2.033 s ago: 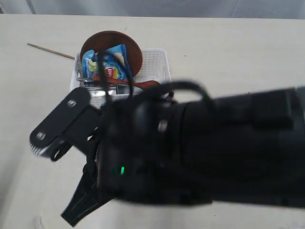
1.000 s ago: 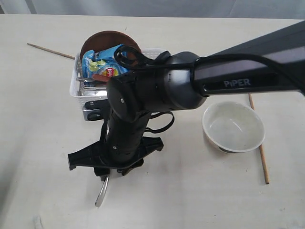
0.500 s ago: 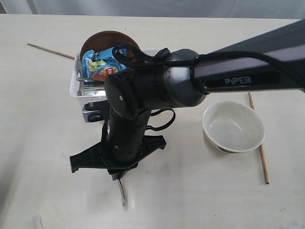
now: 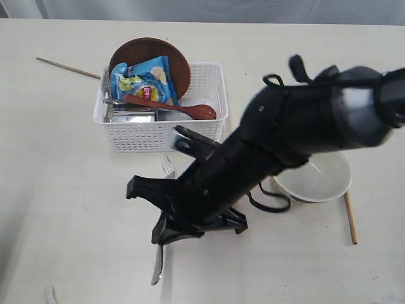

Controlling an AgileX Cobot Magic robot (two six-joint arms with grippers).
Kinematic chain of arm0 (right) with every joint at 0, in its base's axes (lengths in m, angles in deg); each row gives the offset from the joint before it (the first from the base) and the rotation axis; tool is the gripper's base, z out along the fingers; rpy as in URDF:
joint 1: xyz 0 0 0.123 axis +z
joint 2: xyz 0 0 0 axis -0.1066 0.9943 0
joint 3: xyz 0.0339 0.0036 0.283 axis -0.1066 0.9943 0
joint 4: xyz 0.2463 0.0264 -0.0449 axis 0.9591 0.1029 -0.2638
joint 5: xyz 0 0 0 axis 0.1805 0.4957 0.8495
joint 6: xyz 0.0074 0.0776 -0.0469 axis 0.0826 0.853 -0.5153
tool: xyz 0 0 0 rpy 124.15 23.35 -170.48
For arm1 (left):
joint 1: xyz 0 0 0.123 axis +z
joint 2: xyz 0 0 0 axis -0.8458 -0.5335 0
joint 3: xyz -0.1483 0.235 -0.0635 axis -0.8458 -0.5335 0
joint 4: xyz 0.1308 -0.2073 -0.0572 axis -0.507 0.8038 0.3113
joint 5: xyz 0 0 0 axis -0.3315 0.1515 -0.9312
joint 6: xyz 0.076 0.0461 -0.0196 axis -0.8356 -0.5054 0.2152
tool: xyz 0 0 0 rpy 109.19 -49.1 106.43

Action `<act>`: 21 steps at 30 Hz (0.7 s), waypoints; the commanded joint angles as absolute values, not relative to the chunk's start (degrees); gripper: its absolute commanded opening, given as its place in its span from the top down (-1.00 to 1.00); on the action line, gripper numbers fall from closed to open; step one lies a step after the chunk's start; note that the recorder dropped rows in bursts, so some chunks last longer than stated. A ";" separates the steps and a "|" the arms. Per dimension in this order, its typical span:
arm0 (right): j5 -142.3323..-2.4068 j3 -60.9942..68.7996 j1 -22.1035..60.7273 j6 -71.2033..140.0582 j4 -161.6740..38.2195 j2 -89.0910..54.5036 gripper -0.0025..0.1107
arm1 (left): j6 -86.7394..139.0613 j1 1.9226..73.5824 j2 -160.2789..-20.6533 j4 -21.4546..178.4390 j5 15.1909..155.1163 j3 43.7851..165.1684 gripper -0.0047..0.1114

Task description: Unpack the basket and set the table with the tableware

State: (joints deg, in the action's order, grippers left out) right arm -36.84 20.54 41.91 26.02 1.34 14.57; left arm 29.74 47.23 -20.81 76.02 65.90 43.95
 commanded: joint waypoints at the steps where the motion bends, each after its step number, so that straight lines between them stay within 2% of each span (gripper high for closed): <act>1: -33.50 30.56 37.37 -12.75 38.22 14.27 0.96 | 30.01 47.60 -20.65 75.78 66.28 43.79 0.89; 8: -33.46 34.31 34.62 -10.22 38.22 14.50 0.96 | 30.01 47.60 -20.65 75.78 66.28 43.79 0.89; 9: -33.75 34.31 34.62 -10.22 38.22 14.50 0.90 | 30.01 47.60 -20.65 75.78 66.28 43.79 0.89; 10: -33.75 34.31 34.62 -10.22 38.22 14.50 0.78 | 30.01 47.60 -20.65 75.78 66.28 43.79 0.89; 13: -34.29 34.31 34.62 -10.22 38.22 14.50 0.02 | 30.01 47.60 -20.65 75.78 66.28 43.79 0.89; 14: -34.53 34.31 34.62 -10.10 38.22 14.50 -0.06 | 30.01 47.60 -20.65 75.78 66.28 43.79 0.89; 21: -34.53 34.20 34.62 -7.56 33.46 14.50 0.07 | 30.01 47.60 -20.65 75.78 66.28 43.79 0.89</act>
State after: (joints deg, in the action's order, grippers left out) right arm -34.23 34.03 34.97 -8.96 36.51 14.57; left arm 29.74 47.23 -20.81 76.02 65.90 43.95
